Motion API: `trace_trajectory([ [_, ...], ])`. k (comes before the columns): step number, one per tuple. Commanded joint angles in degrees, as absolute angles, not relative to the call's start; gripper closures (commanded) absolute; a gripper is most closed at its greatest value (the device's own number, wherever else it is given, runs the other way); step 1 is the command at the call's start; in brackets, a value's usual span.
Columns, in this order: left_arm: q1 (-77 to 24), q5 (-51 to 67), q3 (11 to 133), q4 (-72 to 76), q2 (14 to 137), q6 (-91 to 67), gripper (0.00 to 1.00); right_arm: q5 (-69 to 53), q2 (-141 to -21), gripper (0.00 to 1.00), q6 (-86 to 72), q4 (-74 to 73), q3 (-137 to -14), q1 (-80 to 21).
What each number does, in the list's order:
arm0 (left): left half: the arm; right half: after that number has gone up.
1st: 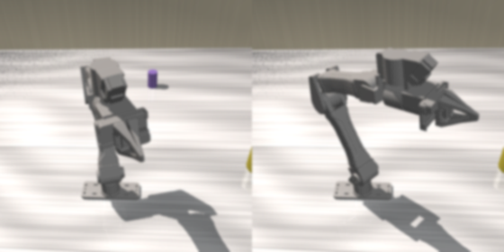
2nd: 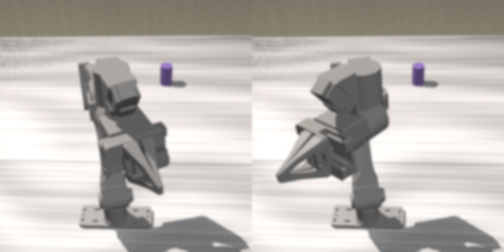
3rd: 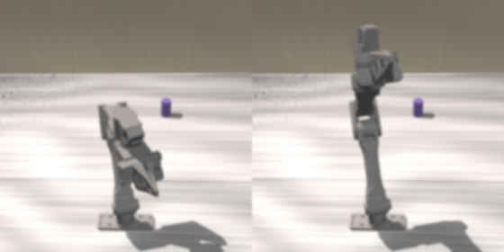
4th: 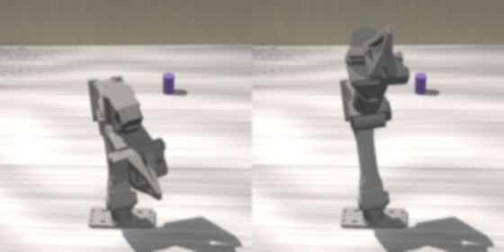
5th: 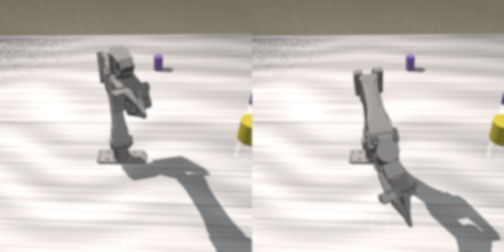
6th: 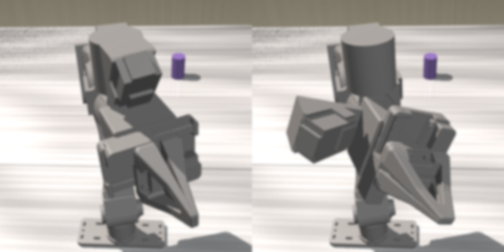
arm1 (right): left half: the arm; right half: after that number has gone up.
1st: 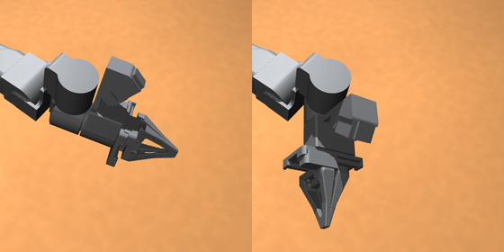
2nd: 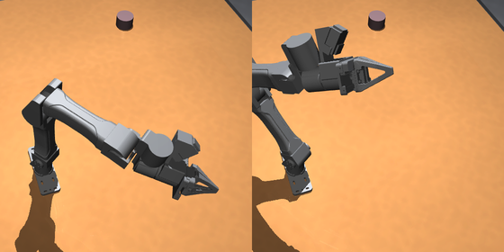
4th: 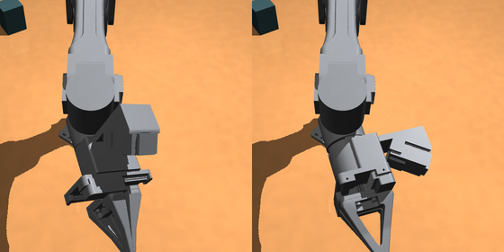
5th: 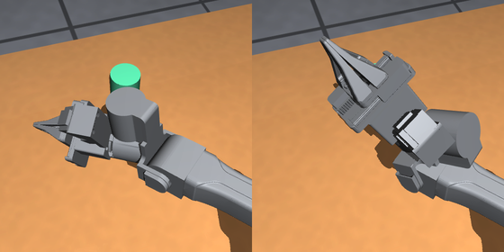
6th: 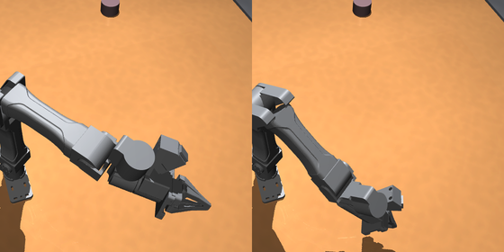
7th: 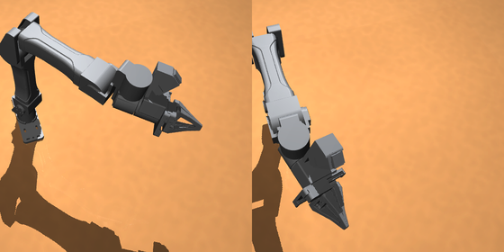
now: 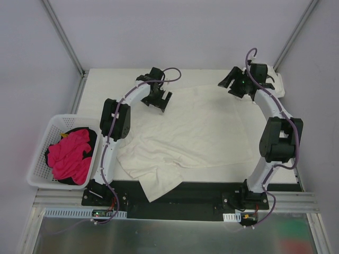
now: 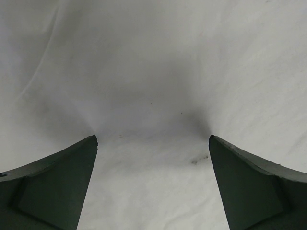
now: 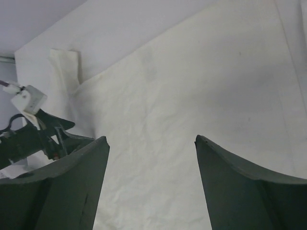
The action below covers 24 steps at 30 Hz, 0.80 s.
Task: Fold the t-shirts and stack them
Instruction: Flatten out the tshirt
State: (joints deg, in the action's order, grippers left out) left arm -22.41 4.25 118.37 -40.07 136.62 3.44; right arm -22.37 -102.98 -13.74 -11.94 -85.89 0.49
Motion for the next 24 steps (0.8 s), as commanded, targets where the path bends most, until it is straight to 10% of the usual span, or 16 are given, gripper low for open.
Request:
trace_trajectory([
  [1, -21.71, 3.87, 119.88, -42.72, 137.1, 3.87, 0.01, -24.77, -107.4, 0.24, -12.57, -15.82, -85.08, 0.09],
  [24, -10.64, 8.07, 142.29, -48.43, 150.29, -7.82, 0.01, -25.93, -76.91, 0.24, -18.19, -12.65, -62.14, -6.06],
])
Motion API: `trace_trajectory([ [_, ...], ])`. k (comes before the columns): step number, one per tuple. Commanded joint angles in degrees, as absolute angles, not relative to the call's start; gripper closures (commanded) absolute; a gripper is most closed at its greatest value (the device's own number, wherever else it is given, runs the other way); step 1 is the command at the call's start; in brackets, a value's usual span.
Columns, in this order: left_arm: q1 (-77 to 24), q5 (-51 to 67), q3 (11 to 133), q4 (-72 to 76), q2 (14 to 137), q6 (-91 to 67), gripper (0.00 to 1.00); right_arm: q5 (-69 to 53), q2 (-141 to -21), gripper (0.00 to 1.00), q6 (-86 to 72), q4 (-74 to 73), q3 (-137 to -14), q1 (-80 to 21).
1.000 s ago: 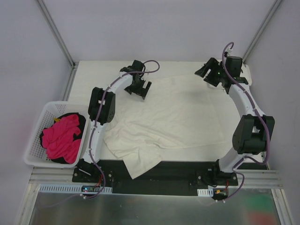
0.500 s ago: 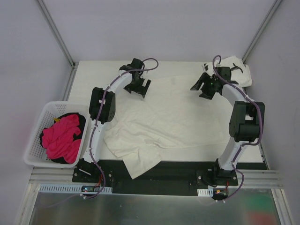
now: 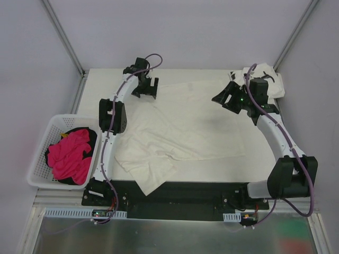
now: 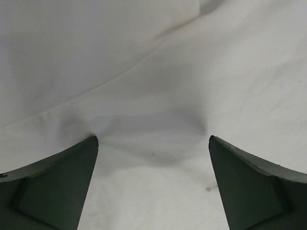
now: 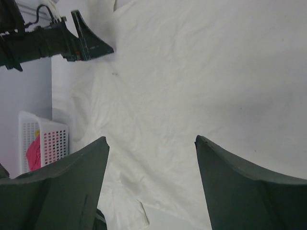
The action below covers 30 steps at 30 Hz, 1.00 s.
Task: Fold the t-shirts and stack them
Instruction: Flatten out the tshirt
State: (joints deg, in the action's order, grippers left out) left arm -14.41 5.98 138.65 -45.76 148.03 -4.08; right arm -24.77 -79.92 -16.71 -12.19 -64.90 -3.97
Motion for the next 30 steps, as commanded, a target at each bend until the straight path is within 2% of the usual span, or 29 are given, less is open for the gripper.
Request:
trace_trajectory([
  [1, -9.42, 9.91, 143.6, -48.34, 150.64, -9.13, 0.01, -25.84, -76.21, 0.24, -17.93, -12.92, -60.66, -7.02],
  [9, -5.01, 14.32, 146.25, -46.5, 152.05, -14.23, 0.03, -23.65, -71.1, 0.23, -17.41, -15.2, -55.02, -10.63],
  [12, -5.53, 16.6, 143.8, -45.36, 148.21, -15.03, 0.01, -22.15, -73.72, 0.23, -16.26, -14.24, -55.37, -11.34],
  [14, -6.59, 16.7, 139.24, -42.9, 144.69, -14.07, 0.01, -21.01, -76.1, 0.28, -15.65, -12.92, -55.98, -11.78],
  [15, -7.72, 15.39, 137.83, -41.93, 140.93, -12.93, 0.01, -20.57, -77.51, 0.32, -15.3, -11.18, -57.29, -12.21],
  [16, -8.52, 15.03, 134.85, -40.18, 139.06, -12.31, 0.01, -19.44, -81.52, 0.48, -15.21, -10.21, -58.26, -12.39],
  [18, -9.75, 15.2, 132.29, -38.77, 134.33, -11.0, 0.01, -19.77, -86.2, 0.66, -14.24, -10.2, -63.68, -12.74],
  [19, -10.8, 15.99, 131.06, -38.5, 133.17, -10.81, 0.01, -20.47, -92.05, 0.84, -14.24, -10.37, -65.81, -12.92],
  [20, -11.25, 16.61, 130.52, -37.97, 132.11, -10.55, 0.01, -21.26, -94.72, 0.9, -13.8, -11.15, -68.7, -13.09],
  [22, -12.47, 17.84, 129.47, -37.79, 130.35, -9.93, 0.01, -22.58, -100.52, 0.96, -12.75, -13.17, -76.15, -13.8],
  [25, -13.62, 18.19, 127.71, -37.62, 128.59, -8.79, 0.01, -25.21, -110.81, 0.98, -12.48, -16.69, -85.03, -14.41],
  [30, -15.56, 18.72, 123.84, -36.57, 125.95, -6.33, 0.01, -26.8, -120.92, 0.98, -12.92, -18.46, -90.61, -16.43],
])
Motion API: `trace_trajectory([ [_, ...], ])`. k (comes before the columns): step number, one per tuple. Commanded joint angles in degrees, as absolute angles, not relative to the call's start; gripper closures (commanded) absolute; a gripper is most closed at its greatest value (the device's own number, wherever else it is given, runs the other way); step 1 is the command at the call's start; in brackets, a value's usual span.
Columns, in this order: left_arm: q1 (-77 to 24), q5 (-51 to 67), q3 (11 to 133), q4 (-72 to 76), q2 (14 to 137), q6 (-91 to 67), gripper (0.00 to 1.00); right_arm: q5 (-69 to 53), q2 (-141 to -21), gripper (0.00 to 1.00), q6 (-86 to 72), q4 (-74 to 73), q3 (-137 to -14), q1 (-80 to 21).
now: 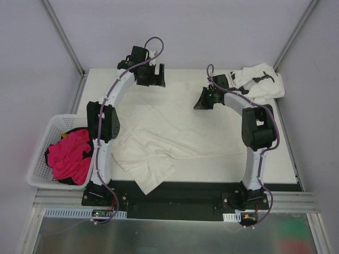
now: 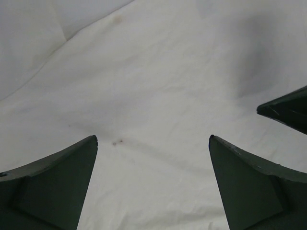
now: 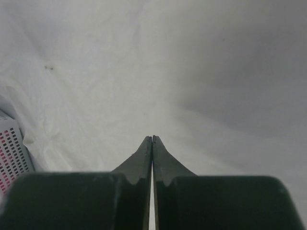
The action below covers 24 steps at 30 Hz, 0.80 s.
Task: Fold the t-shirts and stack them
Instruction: Flatten out the tshirt
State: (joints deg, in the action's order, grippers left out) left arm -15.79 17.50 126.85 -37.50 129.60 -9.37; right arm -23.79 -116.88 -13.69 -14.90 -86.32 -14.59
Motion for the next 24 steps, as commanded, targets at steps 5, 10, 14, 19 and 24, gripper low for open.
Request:
trace_trajectory([
  [5, -15.56, 18.72, 121.38, -36.47, 125.42, -6.15, 0.01, -27.42, -124.19, 0.97, -13.97, -18.02, -92.19, -17.23],
  [10, -15.56, 18.2, 119.62, -36.47, 124.37, -6.15, 0.01, -27.86, -127.08, 0.97, -15.38, -17.58, -94.48, -17.23],
  [14, -15.56, 17.76, 117.87, -36.47, 122.7, -5.8, 0.01, -29.0, -128.58, 0.97, -17.14, -17.14, -96.33, -17.14],
  [19, -15.56, 15.82, 114.79, -36.48, 119.01, -5.01, 0.01, -29.18, -129.72, 0.97, -19.33, -16.52, -98.34, -16.53],
  [24, -15.56, 14.42, 112.33, -36.39, 115.23, -4.83, 0.01, -28.92, -132.1, 0.92, -21.44, -16.87, -100.98, -14.77],
])
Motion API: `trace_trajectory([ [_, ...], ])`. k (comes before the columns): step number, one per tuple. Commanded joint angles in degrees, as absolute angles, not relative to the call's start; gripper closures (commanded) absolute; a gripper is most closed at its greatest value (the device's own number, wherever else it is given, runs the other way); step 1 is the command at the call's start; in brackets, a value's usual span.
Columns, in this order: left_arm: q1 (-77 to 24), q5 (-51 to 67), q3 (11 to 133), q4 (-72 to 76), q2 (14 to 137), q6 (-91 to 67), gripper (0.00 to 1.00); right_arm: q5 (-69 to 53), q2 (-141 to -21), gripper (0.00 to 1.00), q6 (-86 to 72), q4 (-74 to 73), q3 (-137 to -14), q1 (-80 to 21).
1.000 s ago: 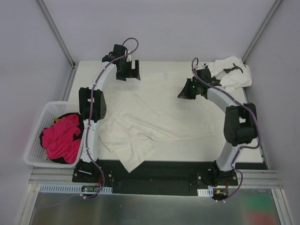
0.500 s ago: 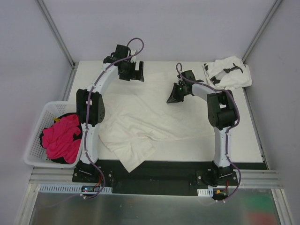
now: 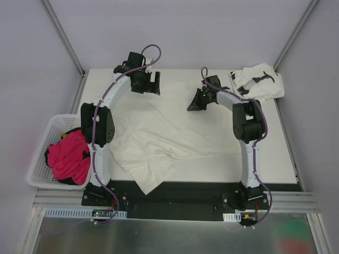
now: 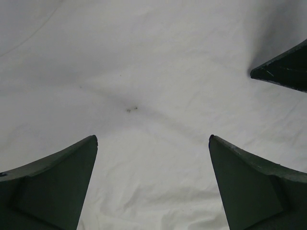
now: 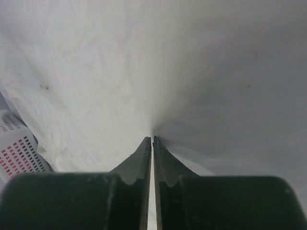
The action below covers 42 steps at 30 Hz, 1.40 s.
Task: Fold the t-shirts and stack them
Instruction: Flatten out the tshirt
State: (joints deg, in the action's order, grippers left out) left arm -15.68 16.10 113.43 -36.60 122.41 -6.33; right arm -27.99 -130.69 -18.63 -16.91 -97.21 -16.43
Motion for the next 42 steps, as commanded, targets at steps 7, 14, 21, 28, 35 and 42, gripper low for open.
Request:
trace_trajectory([
  [7, -15.56, 13.19, 110.66, -35.86, 111.98, -3.96, 0.01, -29.53, -136.31, 0.82, -24.52, -18.63, -105.64, -11.69],
  [14, -15.12, 12.13, 110.3, -35.33, 110.74, -3.69, 0.01, -30.14, -141.24, 0.83, -27.51, -20.39, -111.0, -7.66],
  [21, -14.94, 12.65, 111.18, -35.33, 111.62, -3.95, 0.01, -29.62, -146.15, 0.82, -29.18, -22.76, -119.78, -4.31],
  [28, -14.94, 13.45, 110.13, -35.33, 111.27, -4.31, 0.01, -31.55, -153.63, 0.78, -35.06, -23.83, -132.01, -1.58],
  [35, -15.03, 14.59, 105.48, -31.39, 108.03, -4.13, 0.01, -34.0, -149.17, 0.52, -31.58, -14.69, -127.9, -0.18],
  [42, -15.03, 17.22, 103.54, -28.13, 107.05, -4.83, 0.01, -35.42, -124.83, 0.45, -21.63, -7.3, -103.39, -1.67],
])
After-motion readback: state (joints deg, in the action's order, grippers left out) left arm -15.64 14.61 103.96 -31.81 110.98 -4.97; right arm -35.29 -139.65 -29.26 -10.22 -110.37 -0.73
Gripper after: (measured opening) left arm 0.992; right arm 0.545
